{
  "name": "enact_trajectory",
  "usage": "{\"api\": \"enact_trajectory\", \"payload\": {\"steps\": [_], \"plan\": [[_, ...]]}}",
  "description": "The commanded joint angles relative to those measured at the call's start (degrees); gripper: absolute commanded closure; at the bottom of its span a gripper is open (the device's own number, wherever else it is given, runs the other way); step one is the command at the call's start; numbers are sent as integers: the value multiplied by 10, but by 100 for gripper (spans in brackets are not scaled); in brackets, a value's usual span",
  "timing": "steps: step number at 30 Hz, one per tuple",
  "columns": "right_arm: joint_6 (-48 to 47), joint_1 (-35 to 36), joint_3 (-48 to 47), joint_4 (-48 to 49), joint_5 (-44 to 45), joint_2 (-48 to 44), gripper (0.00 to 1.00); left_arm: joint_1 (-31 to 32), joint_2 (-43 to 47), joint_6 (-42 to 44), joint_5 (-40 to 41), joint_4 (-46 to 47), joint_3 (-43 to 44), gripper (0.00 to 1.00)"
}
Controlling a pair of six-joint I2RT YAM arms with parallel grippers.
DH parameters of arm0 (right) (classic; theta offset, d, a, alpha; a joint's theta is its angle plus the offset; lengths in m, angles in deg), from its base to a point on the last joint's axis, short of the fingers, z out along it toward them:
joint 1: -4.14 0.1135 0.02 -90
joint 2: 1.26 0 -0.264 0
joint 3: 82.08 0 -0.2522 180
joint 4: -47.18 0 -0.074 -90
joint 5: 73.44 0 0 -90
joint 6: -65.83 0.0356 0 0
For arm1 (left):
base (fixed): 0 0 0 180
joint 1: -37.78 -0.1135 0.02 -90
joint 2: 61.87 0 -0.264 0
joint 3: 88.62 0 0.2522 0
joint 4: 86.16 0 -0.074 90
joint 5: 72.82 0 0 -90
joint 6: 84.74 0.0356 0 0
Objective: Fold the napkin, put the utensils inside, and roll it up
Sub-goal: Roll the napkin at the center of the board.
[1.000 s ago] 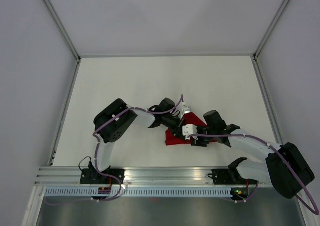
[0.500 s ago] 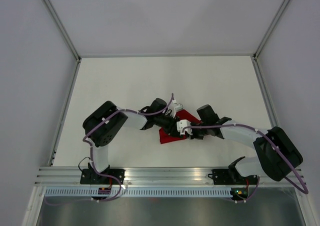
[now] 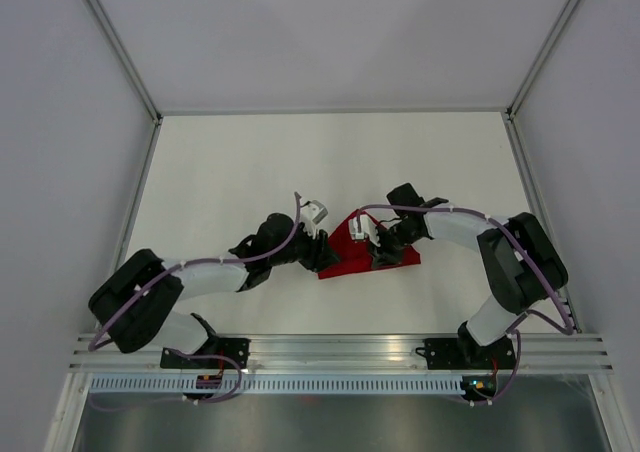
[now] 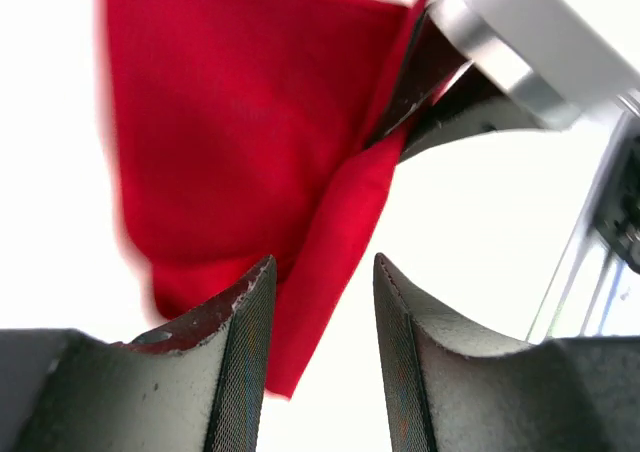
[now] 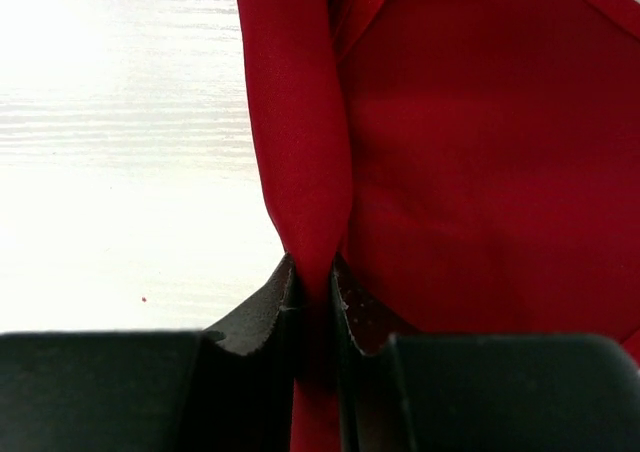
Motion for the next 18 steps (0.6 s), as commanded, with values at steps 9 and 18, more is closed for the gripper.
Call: {"api": "enact_trajectory", "payload": {"steps": [9,18], "plan": [[-68,-49,-101,-195,-35,144,92,148,102,227,252,108,-80,47],[-80,-61,-145,-231,-52,193,93,243,-43,390,270,130,-11,33]]}}
